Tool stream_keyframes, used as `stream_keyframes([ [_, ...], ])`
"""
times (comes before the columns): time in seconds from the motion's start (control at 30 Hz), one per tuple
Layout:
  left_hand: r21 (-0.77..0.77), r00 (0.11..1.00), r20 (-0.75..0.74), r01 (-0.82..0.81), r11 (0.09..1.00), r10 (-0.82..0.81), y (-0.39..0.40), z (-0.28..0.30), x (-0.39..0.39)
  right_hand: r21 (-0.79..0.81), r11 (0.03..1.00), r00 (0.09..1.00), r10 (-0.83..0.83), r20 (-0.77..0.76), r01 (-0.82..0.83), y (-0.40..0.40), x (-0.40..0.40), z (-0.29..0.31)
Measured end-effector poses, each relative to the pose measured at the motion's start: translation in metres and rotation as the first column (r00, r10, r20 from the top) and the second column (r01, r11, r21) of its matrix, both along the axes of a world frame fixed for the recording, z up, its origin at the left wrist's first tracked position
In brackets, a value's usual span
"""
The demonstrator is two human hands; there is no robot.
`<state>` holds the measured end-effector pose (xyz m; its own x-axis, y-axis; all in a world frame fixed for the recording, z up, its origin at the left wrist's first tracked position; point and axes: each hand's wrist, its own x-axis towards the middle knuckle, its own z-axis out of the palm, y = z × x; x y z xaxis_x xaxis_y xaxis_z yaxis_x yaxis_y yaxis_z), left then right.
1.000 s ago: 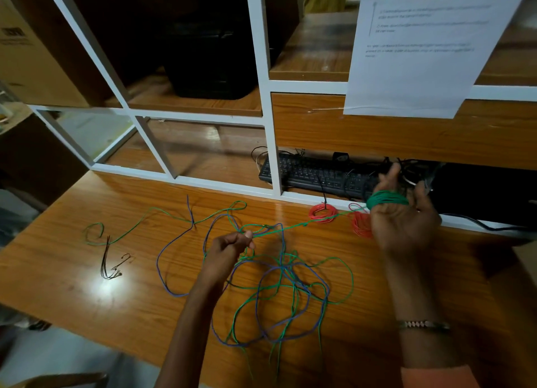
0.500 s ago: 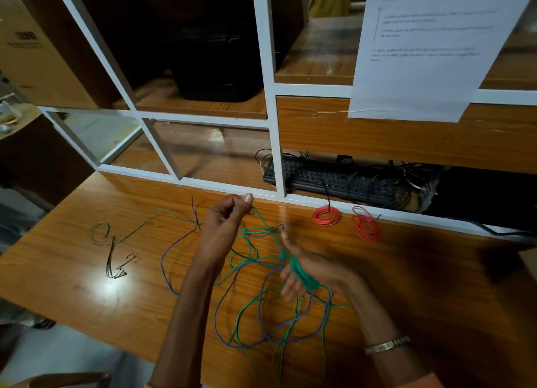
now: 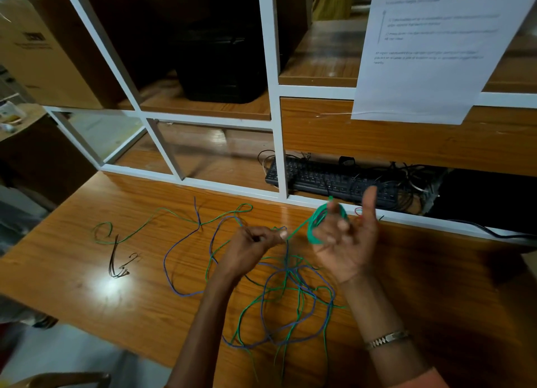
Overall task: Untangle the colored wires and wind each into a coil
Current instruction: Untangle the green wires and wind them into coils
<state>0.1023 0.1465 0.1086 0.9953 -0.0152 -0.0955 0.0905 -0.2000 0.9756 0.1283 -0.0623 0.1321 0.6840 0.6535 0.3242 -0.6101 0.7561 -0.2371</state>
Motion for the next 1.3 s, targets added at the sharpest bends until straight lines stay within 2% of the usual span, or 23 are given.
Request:
stream_keyframes([
  [0.07, 0.078, 0.994, -0.047, 0.099, 0.992, -0.095, -0.006, -0.002, -0.002, -0.058, 0.972, 0.959, -0.236, -0.157, 0.229, -0.005, 0.005, -0.001],
  [0.17, 0.196, 0.959, -0.093, 0.282, 0.939, -0.269, -0.015, 0.0, -0.007, -0.207, 0.903, 0.881, -0.418, -0.22, 0.377, -0.011, 0.013, -0.007],
  [0.2, 0.221, 0.94, -0.105, 0.339, 0.914, -0.323, -0.017, 0.002, -0.009, -0.361, 0.834, 0.853, -0.496, -0.161, 0.417, -0.01, 0.017, -0.01],
  [0.23, 0.259, 0.93, -0.107, 0.368, 0.893, -0.352, -0.019, 0.006, -0.011, -0.548, 0.702, 0.823, -0.567, -0.042, 0.455, -0.008, 0.021, -0.013],
  [0.27, 0.285, 0.932, -0.101, 0.361, 0.888, -0.347, -0.019, 0.008, -0.01, -0.719, 0.509, 0.8, -0.59, 0.11, 0.474, -0.007, 0.024, -0.017],
  [0.3, 0.296, 0.945, -0.091, 0.327, 0.898, -0.314, -0.018, 0.011, -0.01, -0.823, 0.311, 0.789, -0.564, 0.243, 0.476, -0.005, 0.026, -0.02],
  [0.33, 0.294, 0.962, -0.078, 0.273, 0.916, -0.261, -0.017, 0.013, -0.008, -0.875, 0.169, 0.802, -0.506, 0.319, 0.454, -0.003, 0.026, -0.02],
  [0.4, 0.289, 0.986, -0.017, 0.166, 0.943, -0.169, -0.012, 0.018, -0.002, -0.935, 0.033, 0.875, -0.365, 0.319, 0.354, -0.001, 0.021, -0.019],
  [0.47, 0.296, 0.994, 0.058, 0.075, 0.952, -0.096, -0.01, 0.022, 0.004, -0.963, -0.043, 0.957, -0.105, 0.271, 0.268, 0.002, 0.007, -0.011],
  [0.5, 0.294, 0.993, 0.105, 0.025, 0.956, -0.058, -0.011, 0.025, 0.006, -0.974, -0.038, 0.975, 0.023, 0.221, 0.222, 0.004, -0.001, -0.006],
  [0.57, 0.25, 0.987, 0.159, -0.057, 0.967, 0.017, -0.012, 0.028, 0.011, -0.989, 0.05, 0.966, 0.213, 0.148, 0.141, 0.011, -0.012, -0.002],
  [0.63, 0.179, 0.984, 0.164, -0.095, 0.979, 0.066, -0.01, 0.027, 0.014, -0.977, 0.192, 0.947, 0.286, 0.146, 0.093, 0.013, -0.013, -0.001],
  [0.7, 0.088, 0.988, 0.135, -0.088, 0.992, 0.076, -0.011, 0.026, 0.011, -0.914, 0.405, 0.927, 0.341, 0.154, 0.003, 0.006, -0.011, 0.0],
  [0.77, 0.018, 0.987, 0.131, -0.092, 0.996, 0.089, -0.012, 0.023, 0.005, -0.734, 0.671, 0.92, 0.345, 0.186, -0.103, 0.0, -0.009, -0.002],
  [0.83, -0.011, 0.988, 0.113, -0.105, 0.994, 0.105, -0.015, 0.016, 0.0, -0.468, 0.873, 0.946, 0.253, 0.202, -0.134, -0.005, -0.007, -0.002],
  [0.9, -0.021, 0.995, 0.072, -0.065, 0.998, 0.066, -0.017, 0.009, -0.004, -0.145, 0.984, 0.982, 0.126, 0.141, -0.106, -0.01, -0.001, -0.001],
  [0.93, -0.015, 0.998, 0.056, -0.041, 0.999, 0.041, -0.017, 0.006, -0.006, -0.03, 0.999, 0.996, 0.033, 0.084, -0.031, -0.014, 0.002, 0.003],
  [1.03, 0.019, 0.998, 0.018, 0.053, 0.998, -0.053, -0.015, 0.001, -0.009, 0.042, 0.963, 0.959, -0.26, -0.117, 0.266, -0.026, 0.011, 0.008],
  [1.1, 0.098, 0.991, -0.021, 0.136, 0.986, -0.134, -0.015, 0.0, -0.011, -0.117, 0.907, 0.891, -0.42, -0.173, 0.404, -0.027, 0.013, 0.009],
  [1.13, 0.148, 0.985, -0.048, 0.171, 0.974, -0.165, -0.016, 0.002, -0.012, -0.278, 0.847, 0.853, -0.502, -0.139, 0.453, -0.026, 0.016, 0.007],
  [1.2, 0.181, 0.982, -0.039, 0.191, 0.965, -0.187, -0.019, 0.013, -0.015, -0.627, 0.596, 0.793, -0.606, 0.058, 0.501, -0.021, 0.021, -0.001],
  [1.27, 0.102, 0.989, 0.037, 0.135, 0.986, -0.14, -0.02, 0.025, -0.014, -0.834, 0.304, 0.795, -0.56, 0.235, 0.461, -0.013, 0.028, -0.011],
  [1.3, 0.057, 0.991, 0.077, 0.101, 0.993, -0.105, -0.02, 0.03, -0.011, -0.887, 0.209, 0.811, -0.527, 0.252, 0.412, -0.007, 0.029, -0.011],
])
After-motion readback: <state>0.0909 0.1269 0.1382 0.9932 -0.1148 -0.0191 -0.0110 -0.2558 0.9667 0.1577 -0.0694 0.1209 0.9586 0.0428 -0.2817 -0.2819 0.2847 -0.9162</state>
